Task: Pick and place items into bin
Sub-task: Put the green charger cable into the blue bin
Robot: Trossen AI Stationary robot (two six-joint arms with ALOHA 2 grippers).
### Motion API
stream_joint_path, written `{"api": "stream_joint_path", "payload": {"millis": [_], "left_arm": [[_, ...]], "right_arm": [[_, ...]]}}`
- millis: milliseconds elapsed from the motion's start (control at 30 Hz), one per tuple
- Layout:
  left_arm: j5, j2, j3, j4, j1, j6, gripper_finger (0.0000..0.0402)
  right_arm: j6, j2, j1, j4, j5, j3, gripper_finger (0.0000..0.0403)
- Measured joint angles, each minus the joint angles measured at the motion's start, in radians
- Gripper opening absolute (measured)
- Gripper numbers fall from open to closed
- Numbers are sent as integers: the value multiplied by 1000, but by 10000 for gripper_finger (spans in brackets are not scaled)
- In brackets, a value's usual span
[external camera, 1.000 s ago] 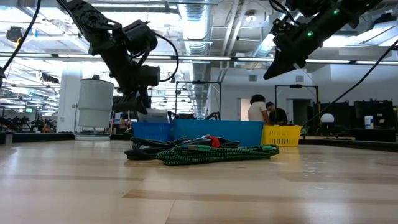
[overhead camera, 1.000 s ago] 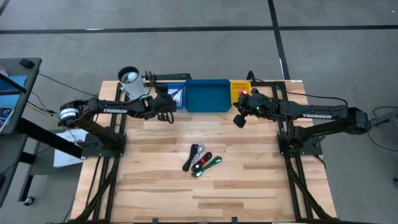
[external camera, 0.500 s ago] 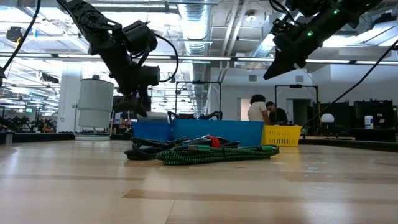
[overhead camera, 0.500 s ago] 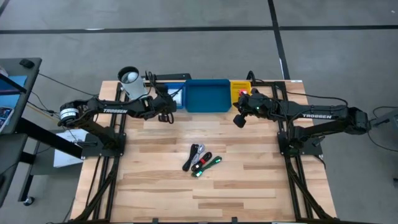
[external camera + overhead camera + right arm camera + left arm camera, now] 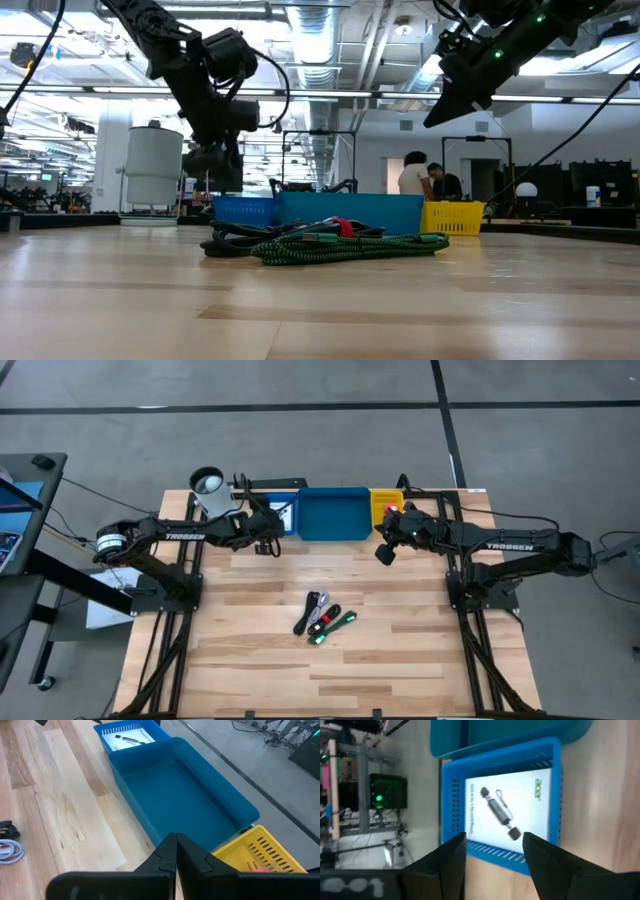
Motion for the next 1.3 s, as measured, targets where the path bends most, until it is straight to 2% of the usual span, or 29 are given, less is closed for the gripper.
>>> {"api": "stream_joint_path", "payload": {"millis": [133, 233, 400, 500, 567, 633, 733, 833, 933, 1100, 1300], "left_arm": [[-81, 0, 53, -110, -30, -44, 187], [-64, -4, 115, -255, -65, -133, 187], [137, -5, 247, -485, -126, -414, 187], [280, -35, 287, -518, -165, -570, 187], [332, -80, 290, -498, -200, -640, 187], [321, -138, 283, -466, -240, -698, 187], [233, -242, 276, -426, -295, -768, 187], [159, -347, 269, -401, -344, -827, 187], [151, -439, 269, -388, -387, -837, 187], [152, -554, 269, -389, -448, -888, 187], [104, -650, 269, -386, -499, -963, 187]], "right_arm": [[15, 0, 12, 0, 0, 0, 0], [16, 0, 37, 1, -18, 0, 0], [87, 0, 102, 1, -102, 0, 0], [156, 2, 160, 1, -191, 0, 0], [201, 11, 208, 1, -226, 0, 0], [258, 24, 258, 2, -232, 0, 1], [343, 62, 341, 20, -232, -1, 10], [401, 128, 426, 95, -233, -1, 32], [425, 212, 492, 191, -234, -1, 65], [422, 366, 542, 241, -234, 42, 115], [401, 528, 558, 172, -234, 170, 148]]}}
